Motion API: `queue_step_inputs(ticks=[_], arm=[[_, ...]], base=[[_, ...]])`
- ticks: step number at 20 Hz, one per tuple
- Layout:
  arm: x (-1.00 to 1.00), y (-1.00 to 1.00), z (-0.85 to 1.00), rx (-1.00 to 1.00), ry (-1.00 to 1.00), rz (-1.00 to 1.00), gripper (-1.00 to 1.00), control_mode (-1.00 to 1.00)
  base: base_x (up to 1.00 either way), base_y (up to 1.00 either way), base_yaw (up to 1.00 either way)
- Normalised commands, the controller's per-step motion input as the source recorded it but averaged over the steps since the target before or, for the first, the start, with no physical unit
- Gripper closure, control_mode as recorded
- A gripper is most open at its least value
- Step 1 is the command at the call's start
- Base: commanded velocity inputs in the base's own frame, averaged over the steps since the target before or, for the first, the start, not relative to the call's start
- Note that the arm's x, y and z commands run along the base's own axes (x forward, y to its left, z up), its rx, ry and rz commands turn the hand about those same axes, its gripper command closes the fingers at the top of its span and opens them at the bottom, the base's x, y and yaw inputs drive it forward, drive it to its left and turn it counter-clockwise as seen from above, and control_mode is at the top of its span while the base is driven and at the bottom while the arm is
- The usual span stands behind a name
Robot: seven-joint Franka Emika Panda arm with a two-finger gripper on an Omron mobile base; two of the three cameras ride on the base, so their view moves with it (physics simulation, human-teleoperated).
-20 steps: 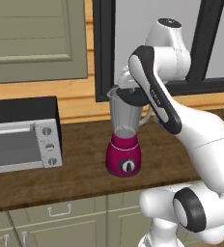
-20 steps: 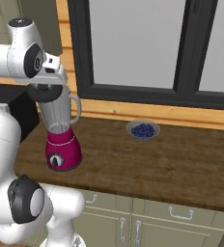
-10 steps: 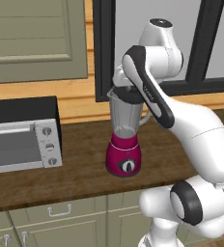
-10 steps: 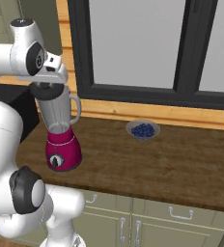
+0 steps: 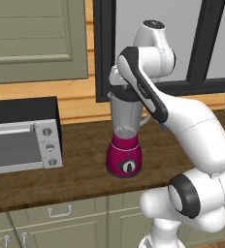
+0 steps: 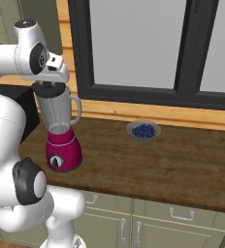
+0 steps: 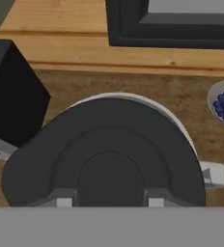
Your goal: Close the lid blender by securely placing the lid on top.
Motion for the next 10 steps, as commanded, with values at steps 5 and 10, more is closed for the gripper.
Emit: queue_step_inputs(ticks=[5, 10], arm=[[0.25, 0.14, -0.06, -0.01, 0.0, 0.0, 1.0, -1.0], [0.19, 0.04, -0.01, 0.0, 0.0, -0.02, 1.0, -1.0]], base=[[0.0, 0.0, 0.0], [0.0, 0.0, 0.0]])
